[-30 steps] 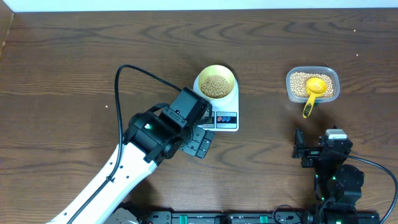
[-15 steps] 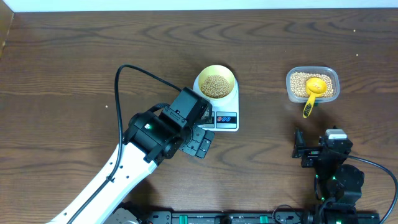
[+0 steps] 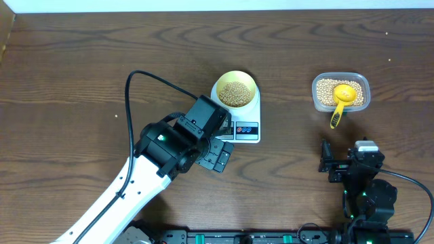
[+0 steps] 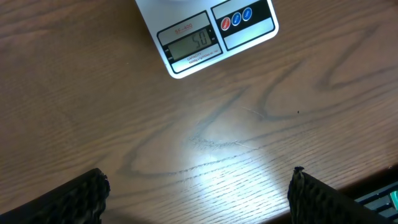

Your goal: Scoop item into bowl and weigh 50g on scale

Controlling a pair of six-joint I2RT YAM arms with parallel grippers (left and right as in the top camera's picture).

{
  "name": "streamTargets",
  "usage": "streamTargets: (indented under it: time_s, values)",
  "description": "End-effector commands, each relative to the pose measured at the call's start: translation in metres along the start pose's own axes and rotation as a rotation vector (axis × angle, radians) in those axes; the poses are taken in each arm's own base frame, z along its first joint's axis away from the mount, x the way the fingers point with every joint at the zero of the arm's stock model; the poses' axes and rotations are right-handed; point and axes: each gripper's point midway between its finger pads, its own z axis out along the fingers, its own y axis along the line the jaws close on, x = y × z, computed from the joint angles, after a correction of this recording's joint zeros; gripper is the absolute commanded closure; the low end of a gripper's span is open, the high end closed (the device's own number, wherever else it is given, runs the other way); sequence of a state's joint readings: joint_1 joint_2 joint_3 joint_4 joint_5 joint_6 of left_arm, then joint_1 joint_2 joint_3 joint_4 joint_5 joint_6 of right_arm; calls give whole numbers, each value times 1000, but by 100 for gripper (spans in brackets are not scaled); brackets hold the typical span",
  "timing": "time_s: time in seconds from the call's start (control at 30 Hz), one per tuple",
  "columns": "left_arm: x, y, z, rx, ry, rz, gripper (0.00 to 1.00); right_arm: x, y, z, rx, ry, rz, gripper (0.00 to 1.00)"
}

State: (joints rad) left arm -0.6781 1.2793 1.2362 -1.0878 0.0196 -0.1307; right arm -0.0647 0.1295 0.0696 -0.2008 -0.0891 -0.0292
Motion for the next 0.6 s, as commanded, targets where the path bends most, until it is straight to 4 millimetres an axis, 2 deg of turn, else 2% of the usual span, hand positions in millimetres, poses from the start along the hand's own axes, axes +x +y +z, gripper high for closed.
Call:
streamTargets:
  time_s: [0.0,0.13,0.37,0.57]
  values:
    - [-5,1,-5,-7,-23,7,6,3,-3,1,14,2,19,1]
    - [5,3,-5,-15,18,8,6,3,-3,1,14,1,19,1]
    - [5,3,-7,-15,16,7,6,3,-3,1,14,1,19,1]
    - [5,4,-24,-3,-51,2,6,3,-3,1,14,2,19,1]
